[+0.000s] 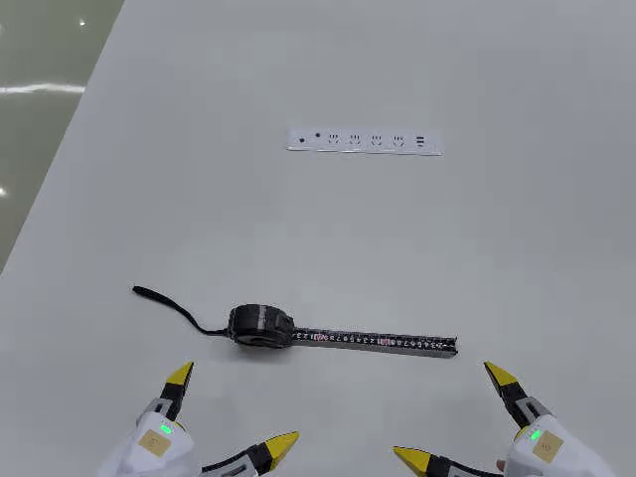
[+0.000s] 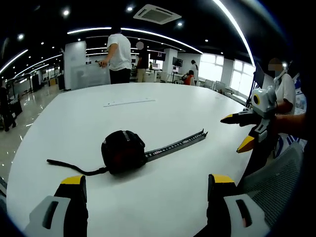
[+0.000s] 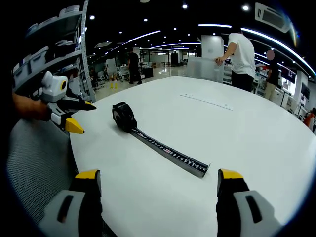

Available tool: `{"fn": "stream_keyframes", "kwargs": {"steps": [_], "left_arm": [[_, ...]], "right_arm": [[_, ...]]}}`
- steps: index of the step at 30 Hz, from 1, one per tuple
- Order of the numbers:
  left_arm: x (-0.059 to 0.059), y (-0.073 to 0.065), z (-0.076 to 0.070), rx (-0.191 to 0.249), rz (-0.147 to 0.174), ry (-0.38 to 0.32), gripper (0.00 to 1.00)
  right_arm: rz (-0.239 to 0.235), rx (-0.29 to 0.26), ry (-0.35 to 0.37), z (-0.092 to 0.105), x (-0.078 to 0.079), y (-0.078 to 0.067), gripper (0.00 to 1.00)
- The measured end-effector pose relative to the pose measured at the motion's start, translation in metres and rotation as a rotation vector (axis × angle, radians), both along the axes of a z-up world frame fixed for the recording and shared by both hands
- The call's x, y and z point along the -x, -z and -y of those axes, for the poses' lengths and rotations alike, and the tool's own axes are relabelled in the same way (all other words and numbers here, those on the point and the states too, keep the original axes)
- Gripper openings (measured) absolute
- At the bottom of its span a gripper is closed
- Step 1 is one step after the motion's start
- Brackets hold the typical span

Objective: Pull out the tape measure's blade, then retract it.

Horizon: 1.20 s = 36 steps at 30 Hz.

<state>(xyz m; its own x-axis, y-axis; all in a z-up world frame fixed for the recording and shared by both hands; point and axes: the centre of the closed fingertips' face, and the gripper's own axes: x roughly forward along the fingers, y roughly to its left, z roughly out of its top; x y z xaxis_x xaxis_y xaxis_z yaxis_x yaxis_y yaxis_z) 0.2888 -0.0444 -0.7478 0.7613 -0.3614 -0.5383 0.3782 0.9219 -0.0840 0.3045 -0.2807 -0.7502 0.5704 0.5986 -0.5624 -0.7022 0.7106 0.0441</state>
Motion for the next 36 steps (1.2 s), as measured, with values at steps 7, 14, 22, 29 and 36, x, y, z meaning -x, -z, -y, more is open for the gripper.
{"fn": "stream_keyframes", "kwargs": {"steps": [7,14,22,29,36], "left_arm": [[0.0,-0.003,0.0,-0.006,0.01,-0.013,1.0],[0.001,-0.002,0.001,-0.009,-0.004,-0.034,1.0],[0.004,0.001,0.0,-0.02,-0.013,-0.088,1.0],[0.001,-0.001,0.002,-0.038,-0.003,-0.125,1.0],[-0.006,-0.007,0.004,-0.018,0.034,-0.212,1.0]], "right_arm": [[-0.004,0.007,0.004,0.003,0.001,0.002,0.99],[-0.004,0.008,0.012,0.007,-0.001,0.002,0.99],[-0.001,0.008,0.004,0.009,0.002,0.003,0.96],[-0.004,0.011,-0.007,0.012,0.0,0.006,0.94],[0.001,0.032,-0.061,0.021,-0.002,0.011,0.89]]}}
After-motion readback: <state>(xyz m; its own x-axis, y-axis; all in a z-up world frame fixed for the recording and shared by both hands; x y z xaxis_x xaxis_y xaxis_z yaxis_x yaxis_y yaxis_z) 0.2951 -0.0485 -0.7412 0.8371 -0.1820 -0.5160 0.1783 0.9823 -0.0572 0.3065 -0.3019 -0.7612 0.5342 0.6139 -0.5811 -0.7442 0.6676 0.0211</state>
